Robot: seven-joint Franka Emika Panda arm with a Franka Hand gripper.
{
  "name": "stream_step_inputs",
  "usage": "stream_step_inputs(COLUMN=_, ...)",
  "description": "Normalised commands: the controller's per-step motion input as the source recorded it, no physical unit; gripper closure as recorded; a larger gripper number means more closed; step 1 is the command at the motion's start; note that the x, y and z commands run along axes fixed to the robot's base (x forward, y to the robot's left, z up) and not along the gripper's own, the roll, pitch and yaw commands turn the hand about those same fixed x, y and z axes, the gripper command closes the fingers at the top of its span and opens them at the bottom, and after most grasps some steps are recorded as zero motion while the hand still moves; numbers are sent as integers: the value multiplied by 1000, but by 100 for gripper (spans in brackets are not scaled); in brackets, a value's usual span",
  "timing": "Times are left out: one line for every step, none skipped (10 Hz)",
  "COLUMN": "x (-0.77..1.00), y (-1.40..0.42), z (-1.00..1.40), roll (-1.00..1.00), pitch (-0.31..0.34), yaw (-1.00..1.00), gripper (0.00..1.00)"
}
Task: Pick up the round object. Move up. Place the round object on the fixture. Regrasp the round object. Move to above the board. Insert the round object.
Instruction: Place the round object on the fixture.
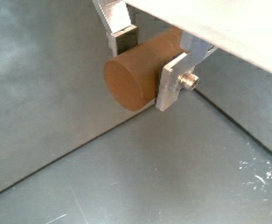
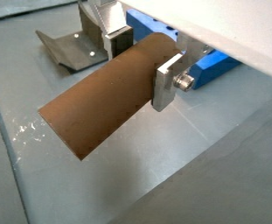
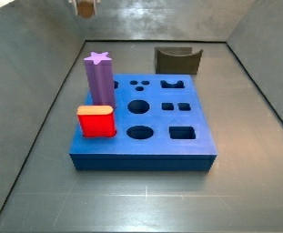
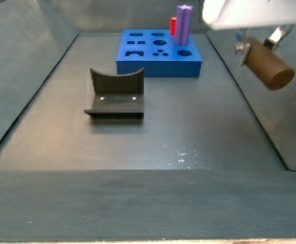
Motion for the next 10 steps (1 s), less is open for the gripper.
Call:
stream_step_inputs(x=-23, y=21, z=585, roll=194, pitch=140, yaw=22, gripper=100)
stream_step_inputs(x=-24, y=19, z=473, roll=197, pitch=136, yaw=25, gripper=100)
stream_step_inputs(x=-17, y=15, z=325, roll=167, pitch=129, yaw=24, gripper=100)
stream_step_inputs(x=-14, y=15, z=207, roll=164, pitch=132, yaw=26, gripper=100)
stream_step_inputs(x=1000, y=-168, z=-417, roll=181, pitch=-20, yaw=-1000, gripper=100)
stream_step_inputs(x=1000, y=-167, z=-427, roll=181, pitch=-18, yaw=-1000, gripper=100)
stream_step_inputs(x=1000, y=-141, z=-412, roll=176, pitch=-18, yaw=-1000, gripper=100)
stream_step_inputs(x=1000, y=-132, z=-398, roll=177, pitch=-10, yaw=-1000, gripper=100)
stream_step_inputs(x=1000, y=-122, z=-361, roll=153, pitch=15, yaw=-609, gripper=100)
stream_step_inputs(x=1000, y=-113, z=-338, roll=100, pitch=37, yaw=-392, gripper=100)
